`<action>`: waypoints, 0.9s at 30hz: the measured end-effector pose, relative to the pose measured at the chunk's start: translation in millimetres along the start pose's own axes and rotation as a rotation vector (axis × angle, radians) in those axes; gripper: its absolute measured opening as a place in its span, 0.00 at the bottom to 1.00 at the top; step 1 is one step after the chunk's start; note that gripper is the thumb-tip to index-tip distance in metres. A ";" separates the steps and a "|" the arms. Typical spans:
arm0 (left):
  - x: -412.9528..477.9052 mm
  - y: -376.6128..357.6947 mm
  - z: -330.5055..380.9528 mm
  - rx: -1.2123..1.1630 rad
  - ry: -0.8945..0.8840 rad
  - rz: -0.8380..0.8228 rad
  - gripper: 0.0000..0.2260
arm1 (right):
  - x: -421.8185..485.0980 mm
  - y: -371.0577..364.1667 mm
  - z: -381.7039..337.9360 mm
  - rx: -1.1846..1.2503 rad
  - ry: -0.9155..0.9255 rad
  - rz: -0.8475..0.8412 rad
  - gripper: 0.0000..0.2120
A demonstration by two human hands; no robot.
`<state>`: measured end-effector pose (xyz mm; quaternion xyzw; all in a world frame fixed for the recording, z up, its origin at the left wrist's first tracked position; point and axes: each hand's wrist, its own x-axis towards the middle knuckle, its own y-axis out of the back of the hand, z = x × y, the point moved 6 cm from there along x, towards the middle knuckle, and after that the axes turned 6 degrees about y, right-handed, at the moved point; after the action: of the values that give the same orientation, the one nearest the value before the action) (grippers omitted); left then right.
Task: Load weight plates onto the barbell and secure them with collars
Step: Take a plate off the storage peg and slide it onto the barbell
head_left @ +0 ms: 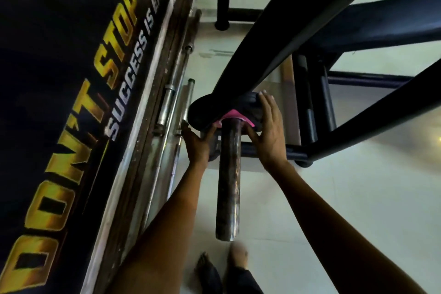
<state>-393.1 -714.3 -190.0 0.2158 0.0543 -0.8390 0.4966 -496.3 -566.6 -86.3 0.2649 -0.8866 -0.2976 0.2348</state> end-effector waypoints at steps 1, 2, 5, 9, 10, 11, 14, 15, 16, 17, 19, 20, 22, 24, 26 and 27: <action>10.0 0.4 -2.8 -0.019 0.003 -0.030 0.36 | 5.8 -1.6 3.4 0.003 0.000 0.015 0.32; 20.6 1.1 -5.7 -0.016 0.009 -0.059 0.34 | 11.7 -3.9 8.6 0.005 -0.009 0.031 0.31; 42.7 4.5 -6.9 0.009 -0.034 -0.133 0.28 | 24.9 -5.0 20.5 -0.003 -0.041 0.053 0.28; 48.5 8.0 -1.3 -0.011 -0.128 -0.226 0.26 | 28.7 -0.5 23.6 0.012 -0.043 0.055 0.26; 47.1 9.1 -0.3 -0.012 -0.132 -0.239 0.26 | 28.7 0.9 24.1 0.024 -0.060 0.054 0.25; 45.2 10.6 0.6 -0.009 -0.135 -0.247 0.26 | 28.0 2.3 24.7 0.038 -0.082 0.052 0.25; 35.0 19.5 4.1 0.011 -0.167 -0.238 0.26 | 15.0 7.5 24.0 0.075 -0.125 0.068 0.24; 30.3 23.8 4.3 0.030 -0.186 -0.233 0.25 | 6.2 8.9 24.5 0.086 -0.140 0.075 0.23; 25.6 26.9 4.7 0.056 -0.210 -0.234 0.25 | -3.4 9.9 25.8 0.104 -0.156 0.083 0.23; 18.9 30.5 4.0 0.085 -0.233 -0.245 0.25 | -15.4 10.8 26.2 0.125 -0.171 0.089 0.23; 4.9 39.8 0.4 0.133 -0.244 -0.248 0.24 | -41.0 12.2 25.7 0.176 -0.206 0.104 0.22; -2.4 45.8 -2.2 0.150 -0.242 -0.239 0.23 | -53.7 13.4 25.7 0.210 -0.229 0.121 0.22; -17.5 57.0 -6.7 0.190 -0.251 -0.223 0.22 | -76.0 15.8 26.2 0.264 -0.291 0.148 0.22; -37.5 69.2 -13.2 0.228 -0.246 -0.215 0.22 | -97.7 17.6 25.2 0.299 -0.354 0.128 0.21; -59.6 81.7 -21.7 0.251 -0.231 -0.218 0.25 | -118.9 19.3 23.1 0.303 -0.364 0.101 0.20; -73.3 88.6 -27.0 0.262 -0.229 -0.213 0.25 | -130.2 20.7 21.5 0.295 -0.354 0.088 0.20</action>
<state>-278.6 -691.1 -172.9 0.1747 -0.0895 -0.9057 0.3757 -417.8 -464.4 -121.8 0.2011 -0.9586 -0.1960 0.0473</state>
